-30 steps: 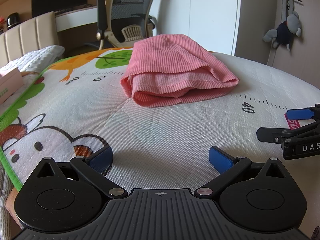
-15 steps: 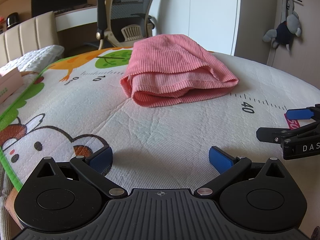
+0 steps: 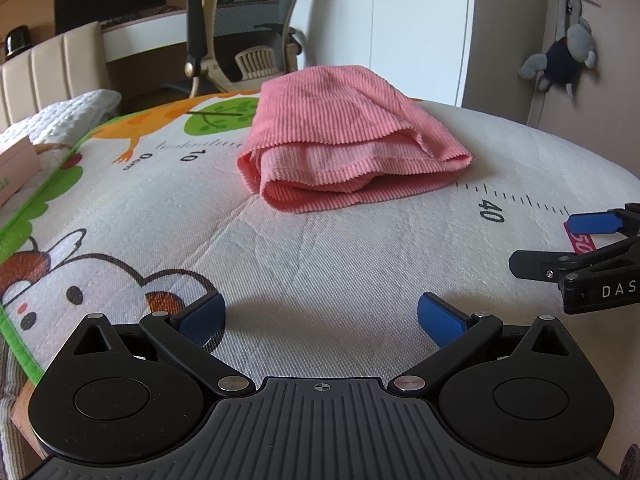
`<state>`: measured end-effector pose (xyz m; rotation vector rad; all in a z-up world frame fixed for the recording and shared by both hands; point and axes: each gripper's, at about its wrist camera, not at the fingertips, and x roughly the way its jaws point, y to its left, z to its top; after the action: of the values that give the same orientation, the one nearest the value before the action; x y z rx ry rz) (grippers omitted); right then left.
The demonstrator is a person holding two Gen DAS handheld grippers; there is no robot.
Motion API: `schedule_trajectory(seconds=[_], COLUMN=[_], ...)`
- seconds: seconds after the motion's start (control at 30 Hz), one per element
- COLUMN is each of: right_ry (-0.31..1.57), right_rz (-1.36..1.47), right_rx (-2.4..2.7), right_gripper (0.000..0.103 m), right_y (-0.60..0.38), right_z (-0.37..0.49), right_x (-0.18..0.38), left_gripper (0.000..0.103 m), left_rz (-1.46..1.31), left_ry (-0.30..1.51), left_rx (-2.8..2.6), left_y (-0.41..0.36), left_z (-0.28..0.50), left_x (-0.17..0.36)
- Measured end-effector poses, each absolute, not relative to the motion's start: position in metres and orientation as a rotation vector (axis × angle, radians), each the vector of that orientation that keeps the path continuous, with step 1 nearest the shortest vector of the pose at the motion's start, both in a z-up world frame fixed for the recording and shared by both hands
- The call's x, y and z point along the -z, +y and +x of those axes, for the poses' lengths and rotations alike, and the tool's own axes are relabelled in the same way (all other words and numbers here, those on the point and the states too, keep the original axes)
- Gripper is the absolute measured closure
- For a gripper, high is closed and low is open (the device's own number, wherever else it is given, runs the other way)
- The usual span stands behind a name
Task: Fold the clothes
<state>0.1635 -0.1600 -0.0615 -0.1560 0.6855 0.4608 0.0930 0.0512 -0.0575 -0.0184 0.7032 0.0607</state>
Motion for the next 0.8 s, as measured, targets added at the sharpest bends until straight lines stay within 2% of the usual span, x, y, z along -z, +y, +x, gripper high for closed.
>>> schedule_trajectory(seconds=[0.8], right_ry=[0.684], right_rz=[-0.157], right_rx=[-0.462], right_gripper=[0.000], right_y=[-0.1626], right_z=[0.1655], right_x=[0.0614], left_gripper=[0.000], left_rz=[-0.028], left_ry=[0.688], left_rx=[-0.068], left_y=[0.0510], left_z=[0.0916], left_x=[0.0591])
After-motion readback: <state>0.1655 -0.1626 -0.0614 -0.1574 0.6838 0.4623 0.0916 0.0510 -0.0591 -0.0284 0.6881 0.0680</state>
